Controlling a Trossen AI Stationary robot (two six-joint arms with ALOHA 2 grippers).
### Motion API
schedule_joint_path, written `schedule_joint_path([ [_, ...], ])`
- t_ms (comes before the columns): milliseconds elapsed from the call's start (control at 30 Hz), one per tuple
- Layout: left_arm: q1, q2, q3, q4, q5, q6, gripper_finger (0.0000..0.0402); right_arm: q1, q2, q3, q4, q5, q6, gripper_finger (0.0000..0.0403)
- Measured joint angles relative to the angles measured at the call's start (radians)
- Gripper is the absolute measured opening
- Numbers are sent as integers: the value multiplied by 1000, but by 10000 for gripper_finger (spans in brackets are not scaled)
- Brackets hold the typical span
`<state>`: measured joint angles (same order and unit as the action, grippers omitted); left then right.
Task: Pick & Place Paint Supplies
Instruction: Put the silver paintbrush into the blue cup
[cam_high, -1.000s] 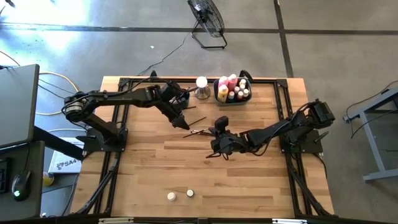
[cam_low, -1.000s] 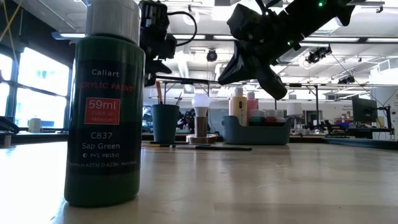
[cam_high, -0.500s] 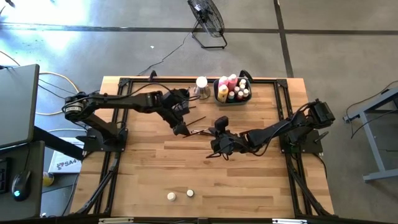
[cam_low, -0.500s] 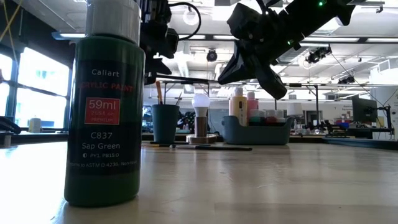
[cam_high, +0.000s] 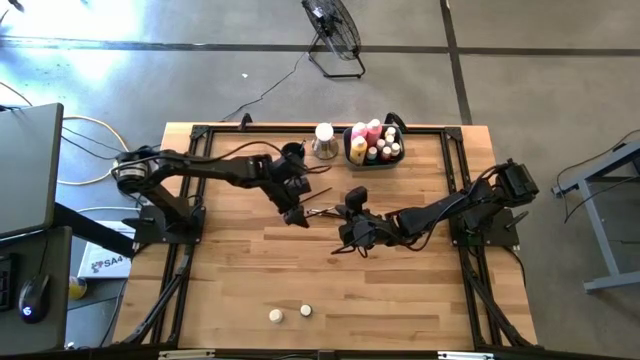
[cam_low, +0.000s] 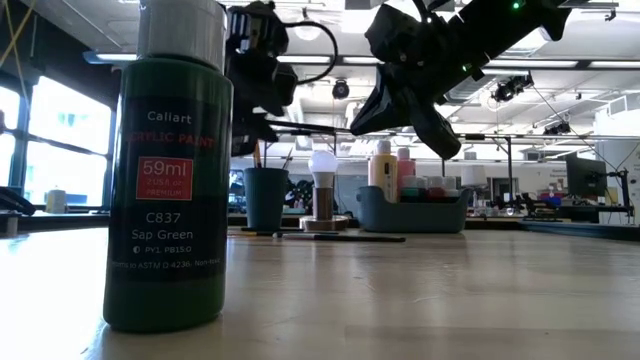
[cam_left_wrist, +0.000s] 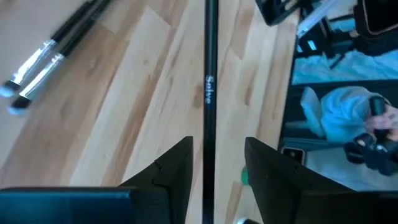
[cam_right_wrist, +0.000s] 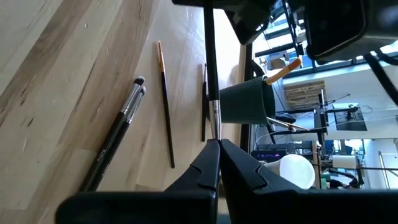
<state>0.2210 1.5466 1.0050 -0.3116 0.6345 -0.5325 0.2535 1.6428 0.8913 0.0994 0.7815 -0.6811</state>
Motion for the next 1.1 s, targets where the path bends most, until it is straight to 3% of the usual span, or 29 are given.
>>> schedule_joint_path([
  [467, 1, 14, -2, 51, 31, 4, 139, 0, 0, 0, 2, -5, 5, 3],
  [867, 1, 14, -2, 56, 28, 4, 45, 0, 0, 0, 2, -5, 5, 3],
  [1100, 1, 14, -2, 49, 22, 1, 14, 0, 0, 0, 2, -2, 4, 3],
])
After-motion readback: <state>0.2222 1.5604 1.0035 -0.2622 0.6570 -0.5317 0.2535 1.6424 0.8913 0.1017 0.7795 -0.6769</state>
